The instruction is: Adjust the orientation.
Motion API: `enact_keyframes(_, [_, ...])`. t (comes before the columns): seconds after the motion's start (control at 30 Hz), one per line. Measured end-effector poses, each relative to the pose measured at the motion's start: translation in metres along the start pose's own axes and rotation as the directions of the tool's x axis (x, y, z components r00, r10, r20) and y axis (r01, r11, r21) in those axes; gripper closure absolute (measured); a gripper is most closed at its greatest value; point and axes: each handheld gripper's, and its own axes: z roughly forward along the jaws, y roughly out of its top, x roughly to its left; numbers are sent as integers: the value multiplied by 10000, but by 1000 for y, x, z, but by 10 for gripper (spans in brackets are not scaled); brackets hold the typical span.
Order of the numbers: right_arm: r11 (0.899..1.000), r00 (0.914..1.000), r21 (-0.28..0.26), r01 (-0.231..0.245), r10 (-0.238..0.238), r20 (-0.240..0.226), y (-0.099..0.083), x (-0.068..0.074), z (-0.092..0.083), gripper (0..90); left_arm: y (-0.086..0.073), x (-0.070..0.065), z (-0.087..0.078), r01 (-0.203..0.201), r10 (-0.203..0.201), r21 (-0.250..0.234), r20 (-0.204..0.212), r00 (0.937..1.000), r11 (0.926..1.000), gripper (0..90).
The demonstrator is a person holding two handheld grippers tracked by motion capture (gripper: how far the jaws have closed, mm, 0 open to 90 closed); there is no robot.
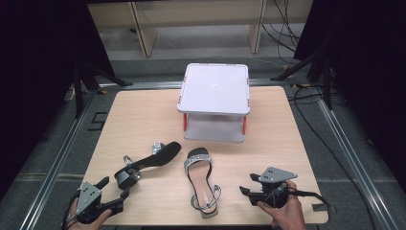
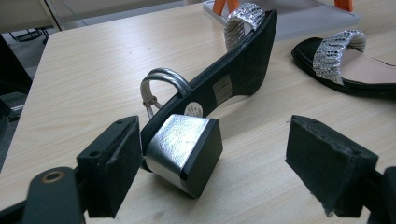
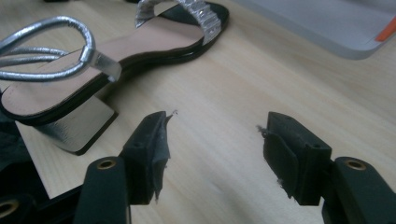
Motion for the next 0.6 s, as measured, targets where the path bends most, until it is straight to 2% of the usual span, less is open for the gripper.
enact_keyframes(0.07, [9998, 9993, 112, -180, 183, -333, -1, 4, 3, 443, 0, 0, 0, -18, 18, -26, -19, 10000, 10000, 179])
enact_keyframes(0.1, [9999, 9994, 138, -82, 87, -331, -1, 4, 3, 453, 0, 0, 0, -5, 5, 3, -15, 10000, 10000, 179])
enact_keyframes(0.13, [9997, 9982, 172, -154, 164, -570, -1, 6, 4, 479, 0, 0, 0, -7, 7, -1, -29, 10000, 10000, 179])
enact_keyframes(0.17, [9998, 9980, 157, -88, 97, -618, -1, 7, 5, 487, 0, 0, 0, -34, 34, -22, -40, 10000, 10000, 179])
enact_keyframes(0.2, [9993, 9983, 337, 146, -127, -565, 0, 10, 6, 489, 0, 0, 0, -27, 27, -15, -30, 10000, 10000, 179])
enact_keyframes(0.27, [9919, 9932, 632, 1098, -1070, -461, 5, 22, 9, 515, 0, -1, 0, -7, 7, 58, -10, 10000, 10000, 179])
enact_keyframes(0.3, [9918, 9940, 750, 1036, -1005, -435, 6, 28, 11, 516, 0, -1, 0, -40, 40, 93, 7, 10000, 9999, 180])
enact_keyframes(0.33, [9876, 9890, 751, 1378, -1332, -640, 8, 30, 15, 523, 0, -1, 1, -11, 11, -15, -10, 10000, 10000, 179])
enact_keyframes(0.37, [9902, 9900, 732, 1189, -1126, -855, 8, 32, 17, 523, 0, -1, 1, -6, 6, -20, 1, 10000, 10000, 179])
enact_keyframes(0.4, [9888, 9881, 835, 1240, -1153, -1020, 9, 35, 21, 523, 0, -1, 2, 26, -26, -38, 7, 10000, 10000, 179])
enact_keyframes(0.47, [9833, 9811, 784, 1645, -1549, -1161, 14, 40, 27, 526, 0, -1, 1, 31, -31, -15, 15, 10000, 10000, 179])
enact_keyframes(0.53, [9929, 9780, 422, 1115, -1021, -1818, 17, 40, 31, 550, 0, -1, 2, 69, -68, 10, -12, 10000, 10000, 179])
enact_keyframes(0.57, [9945, 9778, 487, 930, -820, -1929, 19, 40, 32, 556, 0, -1, 2, 25, -25, -33, 21, 10000, 10000, 179])
enact_keyframes(0.6, [9931, 9785, 445, 1081, -984, -1812, 20, 38, 34, 559, 0, -1, 2, 9, -9, -21, 25, 10000, 10000, 179])
